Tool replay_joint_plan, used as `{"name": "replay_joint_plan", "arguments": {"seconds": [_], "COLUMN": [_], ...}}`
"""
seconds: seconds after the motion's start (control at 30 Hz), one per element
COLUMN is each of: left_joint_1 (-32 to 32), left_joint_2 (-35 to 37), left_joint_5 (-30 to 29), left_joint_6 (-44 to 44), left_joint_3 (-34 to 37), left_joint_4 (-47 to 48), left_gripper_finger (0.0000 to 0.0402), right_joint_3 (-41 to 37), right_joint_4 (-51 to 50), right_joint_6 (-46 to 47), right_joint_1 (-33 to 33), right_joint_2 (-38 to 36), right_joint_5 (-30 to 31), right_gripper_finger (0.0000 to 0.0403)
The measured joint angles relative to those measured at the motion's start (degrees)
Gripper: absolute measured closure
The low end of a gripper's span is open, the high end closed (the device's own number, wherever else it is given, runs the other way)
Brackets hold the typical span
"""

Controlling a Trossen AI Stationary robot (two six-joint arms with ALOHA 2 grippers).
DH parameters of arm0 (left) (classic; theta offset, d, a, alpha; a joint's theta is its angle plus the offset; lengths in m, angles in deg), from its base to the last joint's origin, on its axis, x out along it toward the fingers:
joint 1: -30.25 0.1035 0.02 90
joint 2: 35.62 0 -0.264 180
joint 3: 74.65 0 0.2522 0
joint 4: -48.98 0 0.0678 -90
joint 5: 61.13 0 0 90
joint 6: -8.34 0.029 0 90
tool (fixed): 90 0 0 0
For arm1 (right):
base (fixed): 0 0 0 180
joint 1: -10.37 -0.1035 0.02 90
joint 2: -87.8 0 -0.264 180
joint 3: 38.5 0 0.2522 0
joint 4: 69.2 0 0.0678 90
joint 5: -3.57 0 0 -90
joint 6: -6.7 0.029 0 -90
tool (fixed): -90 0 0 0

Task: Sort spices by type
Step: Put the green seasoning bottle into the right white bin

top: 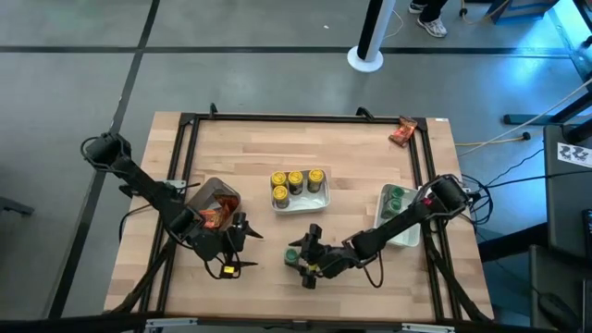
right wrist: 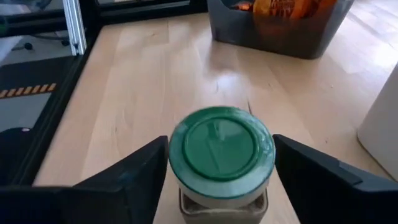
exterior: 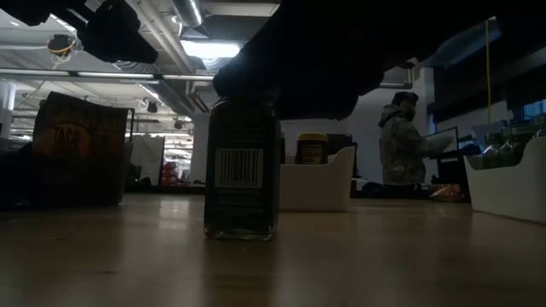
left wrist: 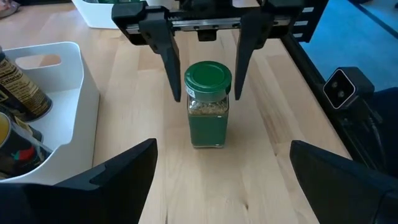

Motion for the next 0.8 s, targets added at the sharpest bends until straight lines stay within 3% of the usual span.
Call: {"name": "replay_joint_plan", "arguments": {"seconds": [0.23,0.57,0.8], "left_joint_1": [0.0,0.0,0.0], "left_joint_2": [0.0,0.0,0.0], "left_joint_5": [0.0,0.0,0.0], "left_joint_6": [0.0,0.0,0.0], "left_joint_3": [0.0,0.0,0.0], "left_joint_4": [0.0,0.1,0.2], "left_gripper_finger": [0.0052,0.0052,0.0053], "right_joint_3": [0.0,0.0,0.0], "right_joint_4": [-0.2,-1.9,-13.6], "right_joint_6": [0.0,-1.7,0.7], "right_joint_1": [0.0,0.3,0.2], "right_joint_2": [0.0,-1.3,-9.6], "right_joint_5": [1.0,6.1,9.9], "right_gripper_finger": [0.0192,0.0194,0.0194]}}
